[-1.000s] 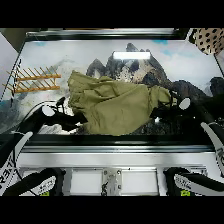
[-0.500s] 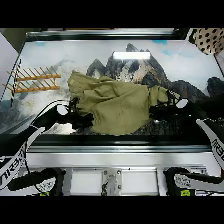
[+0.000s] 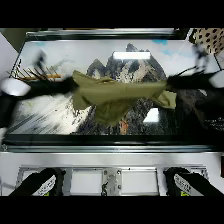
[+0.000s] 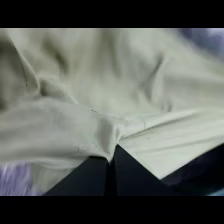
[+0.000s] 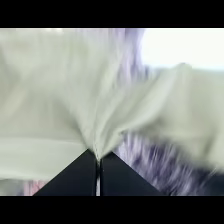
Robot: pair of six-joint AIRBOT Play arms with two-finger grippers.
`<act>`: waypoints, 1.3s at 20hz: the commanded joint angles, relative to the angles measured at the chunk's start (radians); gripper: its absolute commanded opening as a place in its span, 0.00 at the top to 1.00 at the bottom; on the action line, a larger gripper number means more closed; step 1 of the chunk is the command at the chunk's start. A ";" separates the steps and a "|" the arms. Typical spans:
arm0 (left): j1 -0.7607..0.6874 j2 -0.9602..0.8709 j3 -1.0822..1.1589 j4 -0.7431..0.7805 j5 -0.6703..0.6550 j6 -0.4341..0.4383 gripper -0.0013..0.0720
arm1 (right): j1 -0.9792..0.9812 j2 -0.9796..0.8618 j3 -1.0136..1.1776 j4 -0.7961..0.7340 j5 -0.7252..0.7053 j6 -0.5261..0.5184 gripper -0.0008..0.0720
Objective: Fold the clothes and pants, and hang the long-sleeved shirts on hangers.
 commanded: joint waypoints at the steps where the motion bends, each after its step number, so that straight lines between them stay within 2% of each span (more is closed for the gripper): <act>1: 0.025 0.169 0.279 0.003 -0.021 0.007 0.97 | 0.000 0.212 0.206 -0.009 0.026 -0.004 0.98; 4: -0.026 0.286 0.383 0.005 0.028 0.007 0.97 | 0.000 0.389 0.240 0.001 -0.019 0.009 0.98; 7: -0.096 0.369 0.390 0.005 0.036 0.002 0.97 | 0.000 0.495 0.240 -0.006 0.000 0.057 0.98; 9: -0.138 0.404 0.349 0.005 0.036 -0.021 0.97 | 0.000 0.521 0.240 -0.008 0.038 0.093 0.98; 12: -0.172 0.409 0.231 0.016 -0.006 -0.104 0.97 | 0.000 0.484 0.240 -0.021 0.169 0.174 0.98; 15: -0.173 0.310 0.101 0.021 -0.151 -0.158 0.97 | 0.000 0.341 0.239 -0.026 0.397 0.260 0.98; 17: -0.173 0.198 0.010 0.023 -0.214 -0.154 0.97 | 0.000 0.199 0.239 -0.026 0.547 0.259 0.98; 19: -0.172 0.068 -0.063 0.040 -0.210 -0.125 0.97 | 0.001 0.040 0.239 -0.027 0.610 0.220 0.98; 22: -0.148 -0.165 -0.104 0.028 -0.149 -0.079 0.97 | 0.000 -0.195 0.239 -0.057 0.528 0.151 0.98; 26: -0.108 -0.439 0.020 0.014 -0.127 -0.049 0.97 | 0.000 -0.433 0.240 -0.061 0.263 0.145 0.96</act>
